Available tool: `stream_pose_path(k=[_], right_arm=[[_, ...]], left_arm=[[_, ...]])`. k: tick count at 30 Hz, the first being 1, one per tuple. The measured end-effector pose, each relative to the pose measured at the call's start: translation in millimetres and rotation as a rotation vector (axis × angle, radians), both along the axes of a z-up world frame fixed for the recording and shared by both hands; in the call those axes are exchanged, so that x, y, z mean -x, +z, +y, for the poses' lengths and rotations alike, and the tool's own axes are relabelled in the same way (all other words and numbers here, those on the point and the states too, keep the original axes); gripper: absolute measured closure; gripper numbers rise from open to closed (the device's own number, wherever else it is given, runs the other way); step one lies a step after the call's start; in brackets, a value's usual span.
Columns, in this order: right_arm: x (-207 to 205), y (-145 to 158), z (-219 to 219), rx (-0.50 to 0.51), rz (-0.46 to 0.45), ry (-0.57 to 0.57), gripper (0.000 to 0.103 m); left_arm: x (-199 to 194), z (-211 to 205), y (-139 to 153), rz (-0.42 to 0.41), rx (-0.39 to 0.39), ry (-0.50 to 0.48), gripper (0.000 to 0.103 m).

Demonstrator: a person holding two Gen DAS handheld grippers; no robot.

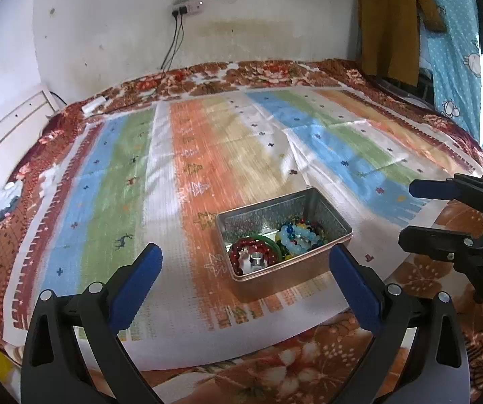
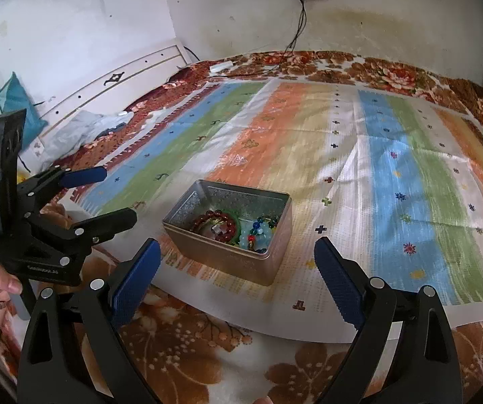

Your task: Organize jewelry

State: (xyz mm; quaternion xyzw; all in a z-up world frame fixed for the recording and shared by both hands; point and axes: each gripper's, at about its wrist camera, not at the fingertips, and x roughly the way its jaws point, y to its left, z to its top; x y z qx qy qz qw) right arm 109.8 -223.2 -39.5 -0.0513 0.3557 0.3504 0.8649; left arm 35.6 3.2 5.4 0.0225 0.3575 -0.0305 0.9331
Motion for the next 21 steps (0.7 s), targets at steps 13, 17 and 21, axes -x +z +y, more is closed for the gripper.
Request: stream_pose_path(k=[13,17,21], right_arm=[[9,-3,-5,-0.003,-0.016,0.008,0.010],[9,-3,-4,-0.019,-0.012,0.006,0.010],[11,-3,-6,-0.023,-0.017,0.010,0.010]], left_arm=[[16,4,10,-0.095,0.047,0.031,0.006],[19,2,7,-0.081,0.061,0.026,0.006],[22,-1,7,-0.098,0.046,0.029,0.006]])
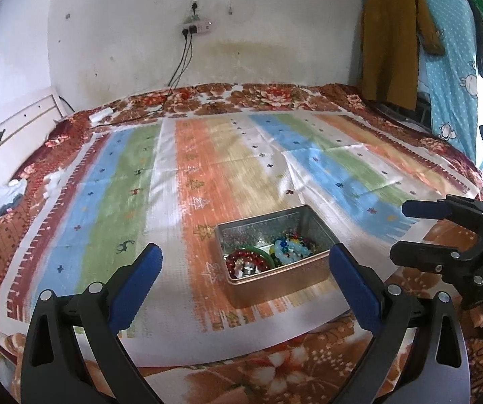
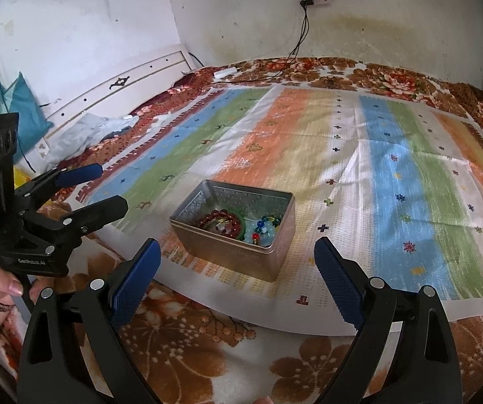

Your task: Organize jewelry

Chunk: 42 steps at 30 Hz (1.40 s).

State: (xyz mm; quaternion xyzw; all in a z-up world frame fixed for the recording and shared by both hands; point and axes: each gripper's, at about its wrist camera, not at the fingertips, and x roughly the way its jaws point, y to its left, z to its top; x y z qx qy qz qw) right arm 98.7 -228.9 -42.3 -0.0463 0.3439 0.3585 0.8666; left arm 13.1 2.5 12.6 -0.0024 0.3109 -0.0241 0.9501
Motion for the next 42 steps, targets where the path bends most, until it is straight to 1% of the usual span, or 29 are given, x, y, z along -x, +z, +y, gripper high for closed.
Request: stream_pose_path(k=[7,23,42], right_arm=[[4.6,1.4,-0.9,-0.001,-0.023,0.002,0.010],[3.2,-2.0,0.1,0.011,-0.018,-0.006,0.010],[2.5,-0.9,-1.1,0.016,-0.020,-0.015,0.010]], left_arm=[[2.4,1.1,-0.4,-0.004,0.012,0.004,0.006],[4.5,-5.9,-0.8,-0.015,-0.020,-0.017,0.006],[4.5,-2.2,-4.4,-0.011,-0.004,-0.013,0.006]])
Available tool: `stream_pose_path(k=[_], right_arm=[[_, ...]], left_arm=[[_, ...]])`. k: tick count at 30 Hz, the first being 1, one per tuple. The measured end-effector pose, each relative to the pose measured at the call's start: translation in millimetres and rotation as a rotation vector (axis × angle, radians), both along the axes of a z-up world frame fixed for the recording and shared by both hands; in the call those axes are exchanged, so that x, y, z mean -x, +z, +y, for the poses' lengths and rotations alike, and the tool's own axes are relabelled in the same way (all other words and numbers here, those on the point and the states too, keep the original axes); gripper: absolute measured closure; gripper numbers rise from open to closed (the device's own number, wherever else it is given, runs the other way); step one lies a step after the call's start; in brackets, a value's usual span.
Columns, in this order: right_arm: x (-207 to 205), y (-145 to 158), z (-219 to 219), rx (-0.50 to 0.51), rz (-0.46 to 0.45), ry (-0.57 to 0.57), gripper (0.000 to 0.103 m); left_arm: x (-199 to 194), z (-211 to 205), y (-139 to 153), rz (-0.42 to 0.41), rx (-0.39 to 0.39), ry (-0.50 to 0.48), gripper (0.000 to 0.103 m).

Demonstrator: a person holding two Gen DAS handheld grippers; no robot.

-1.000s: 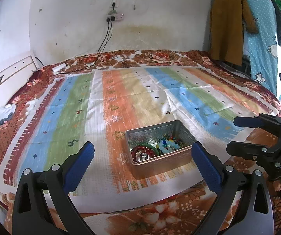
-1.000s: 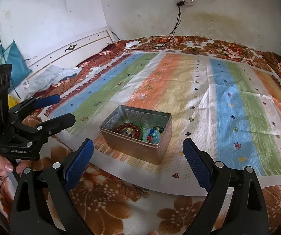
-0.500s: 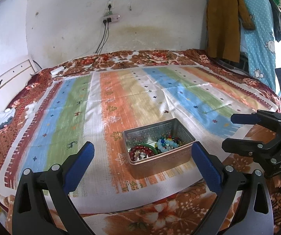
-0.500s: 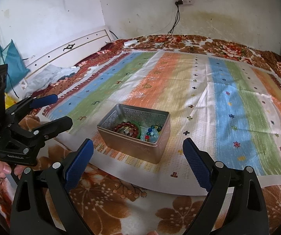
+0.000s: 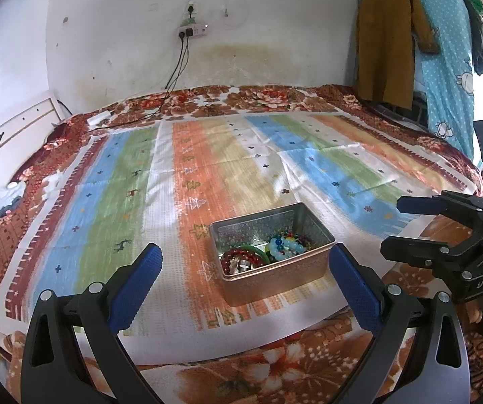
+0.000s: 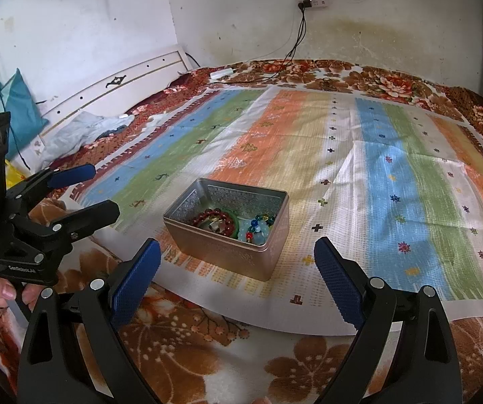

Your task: Organize jewelry

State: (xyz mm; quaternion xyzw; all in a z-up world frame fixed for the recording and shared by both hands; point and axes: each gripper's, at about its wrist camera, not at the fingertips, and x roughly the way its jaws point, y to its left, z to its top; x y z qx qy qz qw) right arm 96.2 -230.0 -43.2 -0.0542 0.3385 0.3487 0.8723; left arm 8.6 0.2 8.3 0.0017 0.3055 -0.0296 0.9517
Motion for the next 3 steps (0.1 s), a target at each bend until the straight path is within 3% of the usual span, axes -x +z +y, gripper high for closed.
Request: stream_pose_path(k=[3], right_arm=[[0.2,0.1,0.1,0.002,-0.002,0.000,0.010]], left_arm=[[0.1,-0.1,0.6,-0.001,0.004,-0.002,0.006]])
